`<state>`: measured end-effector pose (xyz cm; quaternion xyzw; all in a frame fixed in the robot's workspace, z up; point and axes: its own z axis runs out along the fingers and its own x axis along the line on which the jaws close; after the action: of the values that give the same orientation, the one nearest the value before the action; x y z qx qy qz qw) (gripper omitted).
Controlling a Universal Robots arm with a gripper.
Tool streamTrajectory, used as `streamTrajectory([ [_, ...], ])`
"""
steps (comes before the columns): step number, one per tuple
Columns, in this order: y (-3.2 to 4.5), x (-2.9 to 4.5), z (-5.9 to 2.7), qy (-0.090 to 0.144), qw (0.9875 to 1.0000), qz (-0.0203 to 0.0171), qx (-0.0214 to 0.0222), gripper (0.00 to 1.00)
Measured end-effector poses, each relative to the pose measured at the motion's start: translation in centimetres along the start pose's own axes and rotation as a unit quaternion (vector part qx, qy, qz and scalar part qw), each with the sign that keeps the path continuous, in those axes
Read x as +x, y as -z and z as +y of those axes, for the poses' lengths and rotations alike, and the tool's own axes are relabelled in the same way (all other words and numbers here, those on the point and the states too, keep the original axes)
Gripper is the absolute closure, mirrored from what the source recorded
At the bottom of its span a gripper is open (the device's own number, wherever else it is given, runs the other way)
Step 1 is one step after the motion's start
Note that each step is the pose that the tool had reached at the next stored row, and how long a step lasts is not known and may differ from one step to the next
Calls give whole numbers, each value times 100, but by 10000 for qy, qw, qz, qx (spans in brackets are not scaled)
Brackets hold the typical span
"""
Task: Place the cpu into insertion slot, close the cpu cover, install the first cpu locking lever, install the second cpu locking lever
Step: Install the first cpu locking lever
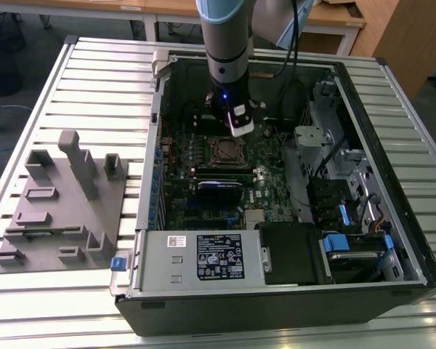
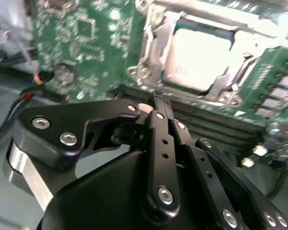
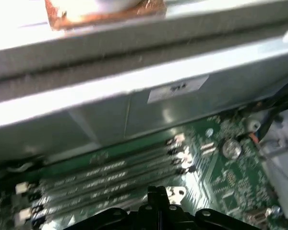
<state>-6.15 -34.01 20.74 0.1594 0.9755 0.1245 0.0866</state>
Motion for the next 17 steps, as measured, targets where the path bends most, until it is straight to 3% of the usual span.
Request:
streamTrajectory([
  [2, 0, 0, 0, 2, 9998, 73, 164, 90],
  [5, -1, 0, 0, -9, 9990, 222, 388, 90],
  [10, -1, 0, 0, -24, 9958, 464, 787, 90],
  [11, -1, 0, 0, -25, 9954, 483, 822, 90],
  [17, -2, -12, 4, -19, 9954, 487, 824, 90],
])
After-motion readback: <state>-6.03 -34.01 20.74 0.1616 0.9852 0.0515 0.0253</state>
